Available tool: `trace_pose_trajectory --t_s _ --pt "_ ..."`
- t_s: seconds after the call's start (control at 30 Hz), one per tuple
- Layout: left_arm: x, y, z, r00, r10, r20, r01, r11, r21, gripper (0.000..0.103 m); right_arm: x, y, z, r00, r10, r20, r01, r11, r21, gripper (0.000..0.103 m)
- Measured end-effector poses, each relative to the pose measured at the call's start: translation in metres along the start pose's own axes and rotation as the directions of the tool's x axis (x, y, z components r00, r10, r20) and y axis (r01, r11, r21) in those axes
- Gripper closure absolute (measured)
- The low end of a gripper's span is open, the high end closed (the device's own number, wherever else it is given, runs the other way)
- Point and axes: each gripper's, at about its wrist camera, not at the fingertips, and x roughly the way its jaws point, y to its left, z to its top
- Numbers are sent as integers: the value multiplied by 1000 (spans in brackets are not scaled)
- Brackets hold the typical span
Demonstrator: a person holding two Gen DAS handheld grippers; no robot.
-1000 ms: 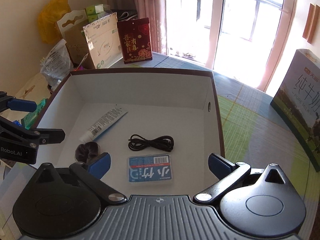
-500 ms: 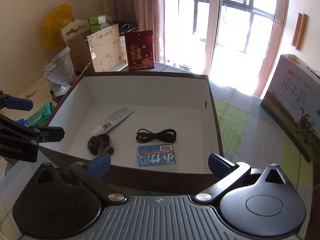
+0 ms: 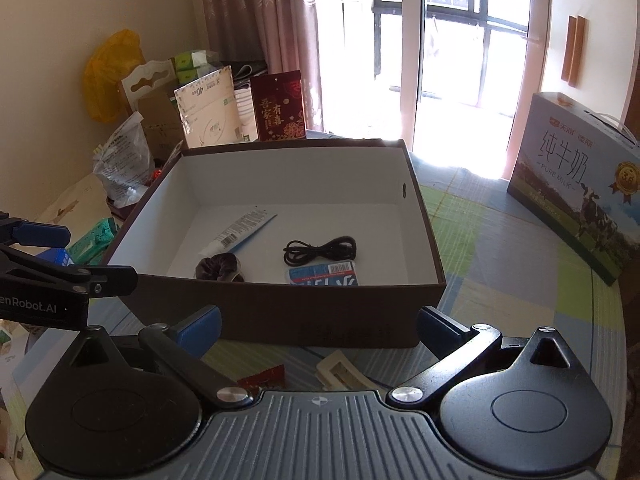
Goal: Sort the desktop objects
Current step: 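Open the left tool releasing the cream tube and withdraw both tools from the box, then move the left tool to the brown hair claw clip while the right tool approaches the green lip gel tube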
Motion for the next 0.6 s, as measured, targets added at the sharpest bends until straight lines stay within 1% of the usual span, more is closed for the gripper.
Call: trace_pose_trajectory --t_s 0.13,0.33,0.43,0.6 --pt "-9 1 -7 1000 7 8 -7 1000 -4 5 -9 0 -6 1000 16 13 -17 999 29 2" --pt "-18 -1 -23 1000 -12 11 12 1000 -15 5 -22 1 -19 999 33 30 -34 998 53 2" --pt "-20 -3 -35 1000 -27 0 27 1000 -16 5 -28 1 -30 999 45 31 -47 997 68 2" --pt "-20 -6 -53 999 -45 -22 45 999 -5 5 -35 1 -48 999 33 22 -34 997 70 2"
